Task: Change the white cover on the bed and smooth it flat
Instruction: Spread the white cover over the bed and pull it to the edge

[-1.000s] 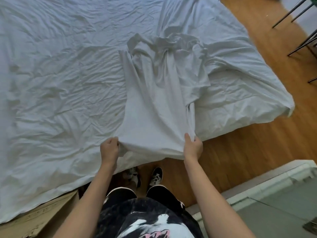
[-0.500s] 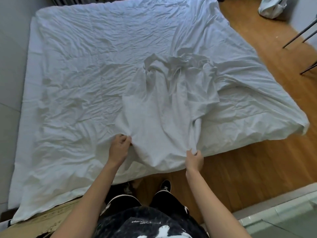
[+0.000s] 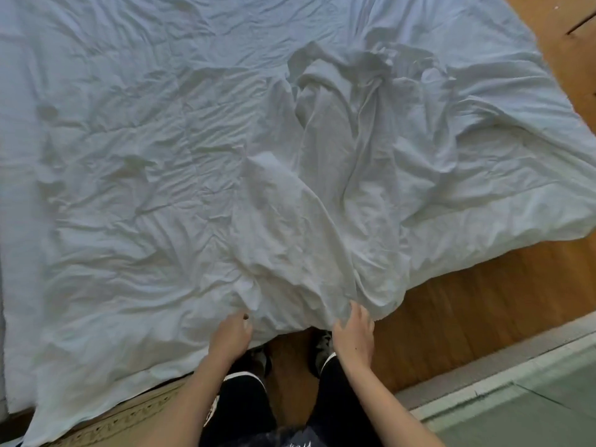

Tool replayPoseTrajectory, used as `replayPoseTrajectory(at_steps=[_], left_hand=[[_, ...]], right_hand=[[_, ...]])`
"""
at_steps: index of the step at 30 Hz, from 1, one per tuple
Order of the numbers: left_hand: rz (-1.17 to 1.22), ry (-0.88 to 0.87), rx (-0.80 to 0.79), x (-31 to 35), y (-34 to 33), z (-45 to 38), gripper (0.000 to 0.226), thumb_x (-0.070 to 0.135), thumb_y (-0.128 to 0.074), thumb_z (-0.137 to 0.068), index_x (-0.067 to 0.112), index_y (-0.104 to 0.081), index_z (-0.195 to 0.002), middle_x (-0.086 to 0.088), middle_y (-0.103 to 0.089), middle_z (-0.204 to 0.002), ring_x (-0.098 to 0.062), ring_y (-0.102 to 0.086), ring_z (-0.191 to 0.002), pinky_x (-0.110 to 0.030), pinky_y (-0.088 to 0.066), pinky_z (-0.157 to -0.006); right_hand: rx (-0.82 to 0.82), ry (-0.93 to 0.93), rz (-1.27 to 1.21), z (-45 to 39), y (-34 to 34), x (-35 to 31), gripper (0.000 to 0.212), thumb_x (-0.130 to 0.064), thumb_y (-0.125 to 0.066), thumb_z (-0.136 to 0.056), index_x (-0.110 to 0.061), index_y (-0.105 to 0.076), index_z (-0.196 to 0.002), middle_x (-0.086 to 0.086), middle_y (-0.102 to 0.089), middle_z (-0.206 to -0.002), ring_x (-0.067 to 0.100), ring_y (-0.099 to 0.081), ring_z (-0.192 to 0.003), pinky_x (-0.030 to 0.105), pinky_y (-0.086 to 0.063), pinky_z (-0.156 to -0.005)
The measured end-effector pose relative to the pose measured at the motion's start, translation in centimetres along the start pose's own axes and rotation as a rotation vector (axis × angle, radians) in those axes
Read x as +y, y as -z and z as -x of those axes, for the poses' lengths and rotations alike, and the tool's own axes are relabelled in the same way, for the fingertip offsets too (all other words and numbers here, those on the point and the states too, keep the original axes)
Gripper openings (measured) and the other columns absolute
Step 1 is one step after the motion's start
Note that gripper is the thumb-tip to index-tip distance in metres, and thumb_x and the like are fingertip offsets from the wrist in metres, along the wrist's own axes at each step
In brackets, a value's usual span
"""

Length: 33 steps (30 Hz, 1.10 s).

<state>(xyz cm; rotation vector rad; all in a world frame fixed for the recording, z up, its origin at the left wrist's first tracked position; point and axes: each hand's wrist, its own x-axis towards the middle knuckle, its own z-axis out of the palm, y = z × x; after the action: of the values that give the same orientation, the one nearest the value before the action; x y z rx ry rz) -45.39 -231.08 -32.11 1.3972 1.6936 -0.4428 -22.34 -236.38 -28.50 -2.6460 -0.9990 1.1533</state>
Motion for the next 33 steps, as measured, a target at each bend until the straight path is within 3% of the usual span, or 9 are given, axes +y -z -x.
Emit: replayPoseTrajectory(at_steps=[8, 12, 15, 18, 21, 23, 27, 29, 33], left_hand=[[0.245, 0.107, 0.150, -0.9, -1.7, -11.3, 0.057, 0.036, -0.056, -0.094, 0.011, -0.040, -0.143, -0.013, -0.050, -0.137, -0.032, -0.046, -0.127, -0.041, -0.041, -0.099], [0.215, 0.158, 0.100, -0.4, -2.7, -12.8, 0.022, 0.027, -0.052, -0.095, 0.005, -0.057, -0.093, -0.013, -0.060, -0.091, -0.037, -0.060, -0.098, -0.038, -0.042, -0.070], [0.247, 0.044, 0.144, 0.5, -2.5, -9.6, 0.013, 0.014, -0.053, -0.090, 0.008, -0.048, -0.080, -0.007, -0.052, -0.076, -0.035, -0.057, -0.083, -0.034, -0.029, -0.061], [0.250, -0.079, 0.121, 2.0, -2.0, -4.1, 0.019, 0.015, -0.051, -0.092, 0.011, -0.058, -0.109, -0.008, -0.063, -0.093, -0.029, -0.060, -0.089, -0.033, -0.036, -0.064], [0.280, -0.164, 0.094, 2.7, -1.4, 1.4, 0.025, 0.020, -0.052, -0.093, 0.019, -0.057, -0.118, -0.004, -0.067, -0.096, -0.023, -0.062, -0.086, -0.034, -0.042, -0.064], [0.350, -0.234, 0.083, 2.7, -0.7, 4.2, 0.017, 0.026, -0.055, -0.089, 0.023, -0.060, -0.105, 0.000, -0.067, -0.090, -0.018, -0.060, -0.080, -0.033, -0.041, -0.063], [0.745, -0.086, 0.138, 2.6, 1.5, 6.9, 0.027, 0.048, -0.058, -0.077, 0.021, -0.056, -0.077, 0.004, -0.060, -0.071, -0.012, -0.055, -0.068, -0.031, -0.042, -0.066], [0.893, 0.091, 0.207, 2.4, 2.7, 6.0, 0.028, 0.044, -0.059, -0.082, 0.018, -0.057, -0.089, -0.003, -0.064, -0.086, -0.019, -0.061, -0.082, -0.036, -0.048, -0.076], [0.817, 0.203, 0.057, 3.1, 5.4, 1.7, 0.076, 0.060, -0.058, -0.079, 0.010, -0.045, -0.134, -0.008, -0.057, -0.125, -0.026, -0.058, -0.112, -0.048, -0.046, -0.098]], right_hand=[[-0.219, 0.237, 0.197, -5.4, -9.3, -2.2, 0.052, -0.024, -0.044, -0.098, -0.016, -0.029, -0.147, 0.005, -0.028, -0.152, 0.021, -0.026, -0.139, 0.036, -0.026, -0.115], [-0.274, 0.368, 0.244, -7.1, -9.8, -3.3, 0.047, -0.028, -0.043, -0.099, -0.013, -0.038, -0.143, 0.006, -0.041, -0.144, 0.022, -0.035, -0.133, 0.033, -0.030, -0.111], [-0.368, 0.233, 0.100, -6.4, -9.2, -5.9, 0.051, -0.046, -0.045, -0.097, -0.015, -0.045, -0.138, 0.004, -0.050, -0.137, 0.020, -0.046, -0.125, 0.034, -0.039, -0.099], [-0.554, -0.003, -0.114, -5.1, -8.8, -9.6, 0.064, -0.055, -0.052, -0.090, -0.013, -0.046, -0.138, 0.005, -0.053, -0.134, 0.022, -0.051, -0.122, 0.035, -0.042, -0.098], [-0.690, -0.099, -0.095, -3.3, -7.4, -12.4, 0.039, -0.042, -0.060, -0.087, -0.007, -0.057, -0.104, 0.006, -0.060, -0.101, 0.024, -0.059, -0.095, 0.036, -0.048, -0.083], [-0.707, -0.062, -0.009, -2.0, -6.4, -13.2, 0.021, -0.021, -0.061, -0.086, -0.010, -0.046, -0.075, 0.004, -0.050, -0.075, 0.022, -0.053, -0.071, 0.033, -0.045, -0.067], [-0.603, 0.089, 0.200, -0.2, -4.0, -13.7, 0.014, -0.012, -0.043, -0.095, -0.003, -0.053, -0.100, 0.011, -0.056, -0.100, 0.030, -0.054, -0.099, 0.029, -0.038, -0.074], [-0.539, 0.178, 0.219, 0.7, -2.9, -13.6, 0.023, -0.017, -0.038, -0.099, -0.003, -0.053, -0.107, 0.017, -0.057, -0.117, 0.033, -0.053, -0.109, 0.031, -0.036, -0.077], [-0.540, 0.358, 0.278, 3.0, -1.5, -13.1, 0.021, -0.021, -0.040, -0.100, -0.006, -0.053, -0.095, 0.019, -0.060, -0.109, 0.034, -0.055, -0.104, 0.033, -0.033, -0.072]])
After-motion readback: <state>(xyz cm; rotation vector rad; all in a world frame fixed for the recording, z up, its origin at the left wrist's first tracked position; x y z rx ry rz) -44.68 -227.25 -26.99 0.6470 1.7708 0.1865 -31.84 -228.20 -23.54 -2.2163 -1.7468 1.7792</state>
